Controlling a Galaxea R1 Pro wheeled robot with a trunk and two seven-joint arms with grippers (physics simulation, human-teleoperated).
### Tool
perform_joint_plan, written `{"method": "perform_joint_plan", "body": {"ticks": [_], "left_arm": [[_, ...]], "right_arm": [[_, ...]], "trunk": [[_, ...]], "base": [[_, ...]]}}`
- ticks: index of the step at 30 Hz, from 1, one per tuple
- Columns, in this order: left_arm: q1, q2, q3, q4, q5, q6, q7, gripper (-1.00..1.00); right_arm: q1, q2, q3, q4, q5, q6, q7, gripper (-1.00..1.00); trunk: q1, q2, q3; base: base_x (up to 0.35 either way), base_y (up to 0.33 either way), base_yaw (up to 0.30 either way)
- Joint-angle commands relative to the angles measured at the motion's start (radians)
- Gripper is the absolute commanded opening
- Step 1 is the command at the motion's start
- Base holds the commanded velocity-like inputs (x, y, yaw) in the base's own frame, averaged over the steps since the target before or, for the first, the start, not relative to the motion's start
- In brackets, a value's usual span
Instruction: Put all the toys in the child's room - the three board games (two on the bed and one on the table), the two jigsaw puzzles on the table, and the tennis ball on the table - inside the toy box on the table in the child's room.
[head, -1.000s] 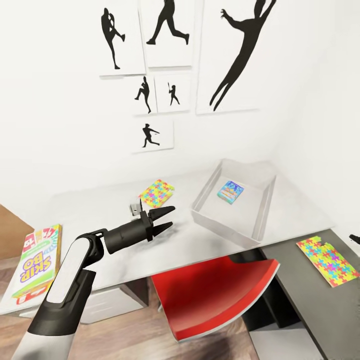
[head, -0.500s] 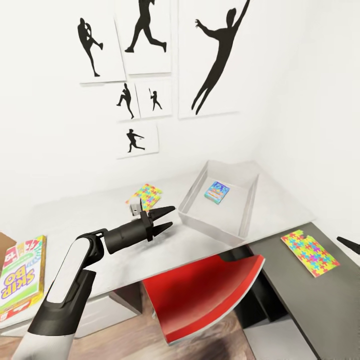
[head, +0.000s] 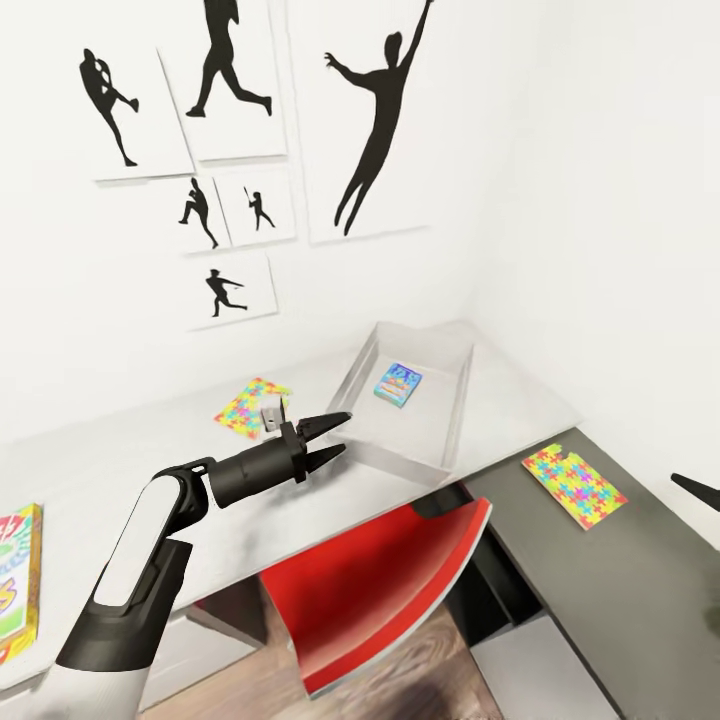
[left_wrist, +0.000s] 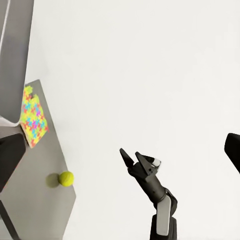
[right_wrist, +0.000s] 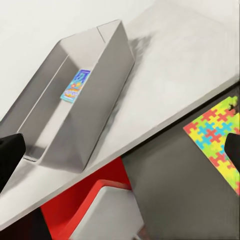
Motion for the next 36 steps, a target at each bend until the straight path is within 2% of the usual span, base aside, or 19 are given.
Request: {"method": "perform_joint_plan", "body": {"ticks": [1,36], "left_arm": [[-0.001,0.001,0.0,-0.001,0.01,0.001,0.009,1.0],[-0.001,-0.001,-0.001,0.0,0.01,0.001,0.009,1.0]], "right_arm": [[-0.001,0.0,0.0,0.0,0.001,0.004,0.004,1.0],[-0.001,0.0,0.0,0.0,0.001,0.004,0.005,1.0]], "trunk": [[0.001,-0.002,-0.001],[0.001,-0.002,0.03]], "base": [[0.0,0.0,-0.249],[0.0,0.0,-0.254]]}}
